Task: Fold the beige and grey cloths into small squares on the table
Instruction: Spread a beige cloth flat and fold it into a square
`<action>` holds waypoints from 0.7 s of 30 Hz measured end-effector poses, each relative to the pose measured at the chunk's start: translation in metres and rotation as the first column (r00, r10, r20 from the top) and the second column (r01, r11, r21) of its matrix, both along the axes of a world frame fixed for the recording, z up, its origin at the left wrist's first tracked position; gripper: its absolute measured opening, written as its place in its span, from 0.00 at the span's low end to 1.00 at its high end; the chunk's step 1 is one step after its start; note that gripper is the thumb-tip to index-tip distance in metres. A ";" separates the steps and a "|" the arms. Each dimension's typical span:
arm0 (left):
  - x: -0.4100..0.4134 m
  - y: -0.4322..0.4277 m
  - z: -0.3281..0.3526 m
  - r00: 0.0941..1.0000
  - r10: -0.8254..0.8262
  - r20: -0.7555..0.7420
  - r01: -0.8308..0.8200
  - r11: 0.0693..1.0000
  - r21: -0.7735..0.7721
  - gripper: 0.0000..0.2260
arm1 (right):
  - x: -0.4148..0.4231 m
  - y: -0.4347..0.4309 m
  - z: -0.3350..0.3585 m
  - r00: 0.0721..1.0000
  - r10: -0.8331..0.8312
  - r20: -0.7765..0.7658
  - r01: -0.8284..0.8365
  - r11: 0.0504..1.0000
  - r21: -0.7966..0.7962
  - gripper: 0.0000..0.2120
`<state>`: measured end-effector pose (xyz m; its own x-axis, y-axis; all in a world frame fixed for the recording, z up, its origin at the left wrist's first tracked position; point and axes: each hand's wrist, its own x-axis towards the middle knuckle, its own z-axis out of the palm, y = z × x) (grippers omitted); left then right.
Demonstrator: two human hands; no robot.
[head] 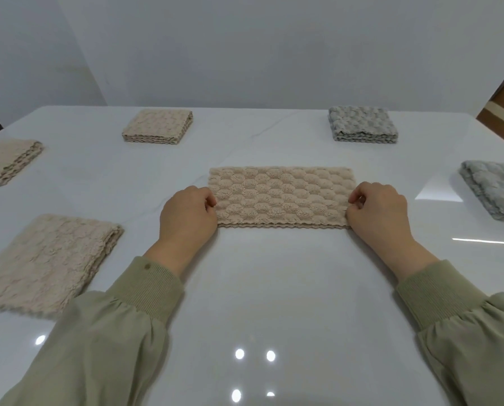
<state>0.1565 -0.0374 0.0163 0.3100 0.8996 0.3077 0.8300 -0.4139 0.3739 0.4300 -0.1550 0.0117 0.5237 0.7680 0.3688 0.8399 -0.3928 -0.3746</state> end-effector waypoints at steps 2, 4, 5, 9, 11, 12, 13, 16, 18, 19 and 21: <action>0.000 0.002 -0.001 0.993 -0.113 -0.044 0.120 0.972 0.200 0.07 | 0.000 -0.001 -0.002 0.991 -0.004 0.133 -0.007 0.997 0.080 0.09; 0.003 0.000 0.000 0.959 -0.282 -0.017 0.272 0.908 0.320 0.06 | -0.007 -0.001 0.000 0.976 0.060 0.208 -0.104 0.973 0.205 0.09; 0.006 -0.003 0.000 0.926 -0.377 -0.019 0.364 0.877 0.315 0.06 | -0.014 0.000 0.001 0.963 0.144 0.226 -0.200 0.948 0.249 0.08; 0.018 -0.015 -0.005 0.822 -0.560 -0.098 0.569 0.802 0.182 0.07 | -0.040 0.000 -0.001 0.832 0.503 0.235 -0.536 0.837 0.105 0.04; 0.020 -0.016 -0.007 0.819 -0.566 -0.095 0.573 0.801 0.175 0.08 | -0.044 0.002 -0.004 0.813 0.540 0.219 -0.555 0.832 0.010 0.05; 0.020 -0.016 -0.007 0.821 -0.563 -0.091 0.569 0.800 0.189 0.09 | -0.043 0.003 -0.005 0.812 0.542 0.218 -0.554 0.832 -0.006 0.05; 0.020 -0.015 -0.008 0.823 -0.561 -0.091 0.567 0.799 0.201 0.09 | -0.042 0.003 -0.005 0.809 0.543 0.223 -0.556 0.831 -0.007 0.05; 0.020 -0.015 -0.008 0.822 -0.563 -0.091 0.568 0.794 0.218 0.08 | -0.039 0.004 -0.006 0.795 0.548 0.260 -0.569 0.822 0.006 0.08; 0.019 -0.016 -0.008 0.820 -0.566 -0.087 0.569 0.791 0.225 0.11 | -0.038 0.004 -0.004 0.794 0.527 0.304 -0.557 0.830 0.017 0.09; 0.019 -0.016 -0.008 0.819 -0.566 -0.088 0.570 0.789 0.231 0.11 | -0.038 0.003 -0.004 0.789 0.521 0.327 -0.554 0.833 0.009 0.09; 0.019 -0.015 -0.009 0.807 -0.583 -0.094 0.588 0.777 0.225 0.09 | -0.039 0.002 -0.004 0.773 0.534 0.343 -0.561 0.827 -0.023 0.07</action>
